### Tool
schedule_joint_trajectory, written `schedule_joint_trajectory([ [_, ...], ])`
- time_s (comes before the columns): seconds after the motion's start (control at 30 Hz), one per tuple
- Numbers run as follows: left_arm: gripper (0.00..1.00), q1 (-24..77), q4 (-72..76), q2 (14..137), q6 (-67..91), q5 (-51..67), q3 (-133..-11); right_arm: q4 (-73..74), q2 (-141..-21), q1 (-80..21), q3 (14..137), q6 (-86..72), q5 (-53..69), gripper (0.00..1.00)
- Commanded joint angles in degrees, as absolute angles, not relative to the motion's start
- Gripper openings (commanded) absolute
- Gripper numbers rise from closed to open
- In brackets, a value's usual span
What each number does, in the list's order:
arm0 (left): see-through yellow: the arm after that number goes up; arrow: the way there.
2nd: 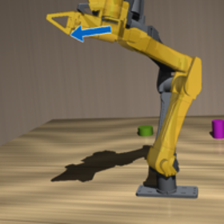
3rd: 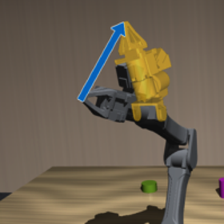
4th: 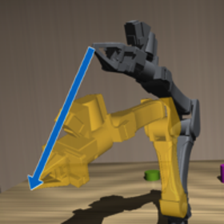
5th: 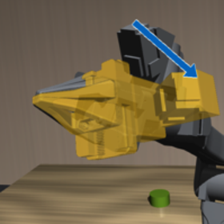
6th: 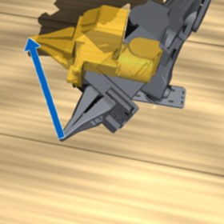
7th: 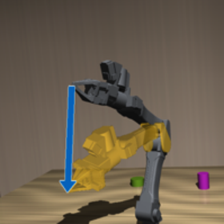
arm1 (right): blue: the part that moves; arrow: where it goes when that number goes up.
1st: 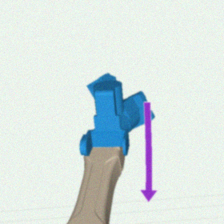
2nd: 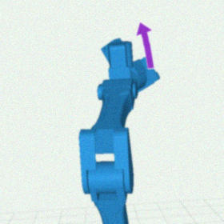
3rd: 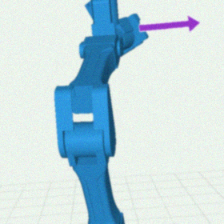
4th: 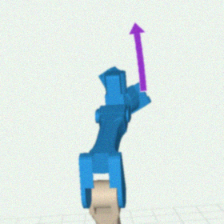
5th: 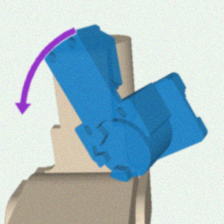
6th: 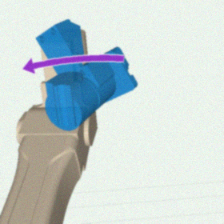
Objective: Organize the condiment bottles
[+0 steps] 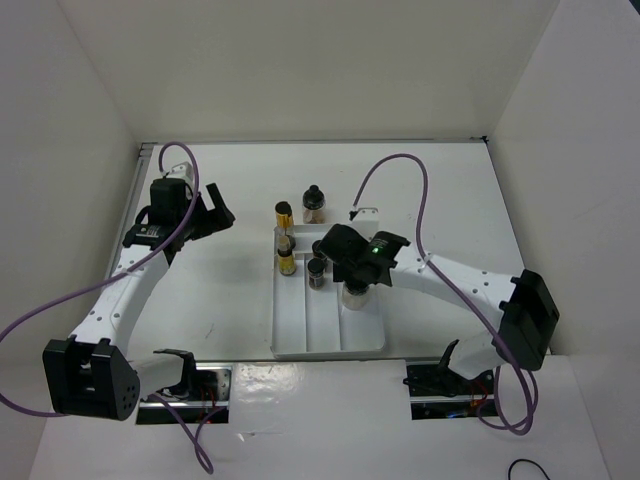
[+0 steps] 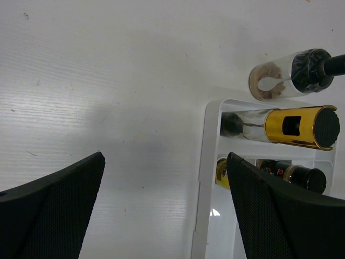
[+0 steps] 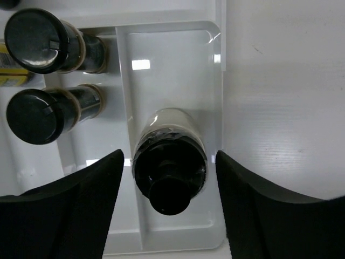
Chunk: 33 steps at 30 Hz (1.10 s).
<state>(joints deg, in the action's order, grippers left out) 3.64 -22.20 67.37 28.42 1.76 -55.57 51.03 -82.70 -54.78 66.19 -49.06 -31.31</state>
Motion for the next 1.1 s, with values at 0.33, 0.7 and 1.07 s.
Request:
schedule_joint_trajectory([
  [0.33,1.0,3.78,-20.21,66.62,27.25,1.58,-55.2,53.71,-83.85,-52.75,85.06,-42.03,-35.6,0.98],
  [0.7,1.0,3.78,-20.21,68.99,27.25,0.44,-55.2,37.44,-101.74,-40.34,100.71,-22.42,-27.96,0.93],
  [1.07,1.0,3.78,-20.21,69.61,27.25,-0.79,-55.72,33.05,-112.41,-37.71,107.23,-18.11,-19.87,0.89],
])
